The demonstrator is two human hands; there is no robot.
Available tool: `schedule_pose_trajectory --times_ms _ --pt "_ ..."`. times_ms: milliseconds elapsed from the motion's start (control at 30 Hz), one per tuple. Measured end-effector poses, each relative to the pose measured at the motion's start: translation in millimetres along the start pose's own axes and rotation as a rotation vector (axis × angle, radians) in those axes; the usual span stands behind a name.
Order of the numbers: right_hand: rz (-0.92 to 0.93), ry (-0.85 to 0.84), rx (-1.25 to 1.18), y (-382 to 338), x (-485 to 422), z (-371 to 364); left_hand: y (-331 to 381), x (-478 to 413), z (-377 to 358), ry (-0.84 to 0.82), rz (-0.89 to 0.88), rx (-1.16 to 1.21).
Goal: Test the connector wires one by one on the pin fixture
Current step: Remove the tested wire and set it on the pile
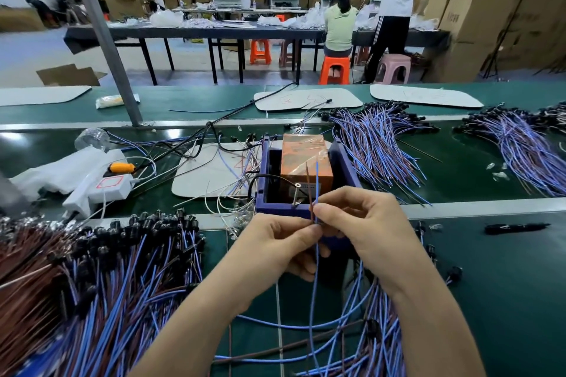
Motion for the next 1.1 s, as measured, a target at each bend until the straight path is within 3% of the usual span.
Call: schedule_pose_trajectory --times_ms 133,233,367,567,1100 --pt "0.007 0.08 -0.018 0.4 -1.9 8.7 -5.4 -0.7 5.4 0.023 0.044 -0.012" --pt "-0.103 0.123 0.011 15.8 -3.3 23.7 -15.4 -2.6 17.2 0.088 0.106 -0.093" --pt "-0.268 0.139 0.223 40.6 -2.7 44.3 -30.7 -5.8 25.7 0.108 0.189 -0.18" --pt "-0.354 0.188 0.404 53.5 -1.8 63.1 -43.2 -11.2 29.4 0.137 0.238 -0.279" --pt "-0.327 0.145 0.395 53.7 -2.5 66.7 -48.5 -13.5 34.1 0.149 0.237 -0.305"
Point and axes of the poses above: each hand's wrist, its own x-axis away from the middle knuckle, its own z-axis out of the back of the hand, y = z × x, the point moved 9 cm from there along -x, towards the middle knuckle, and after that the axes turned 12 degrees about -y, right-handed, at the moved point
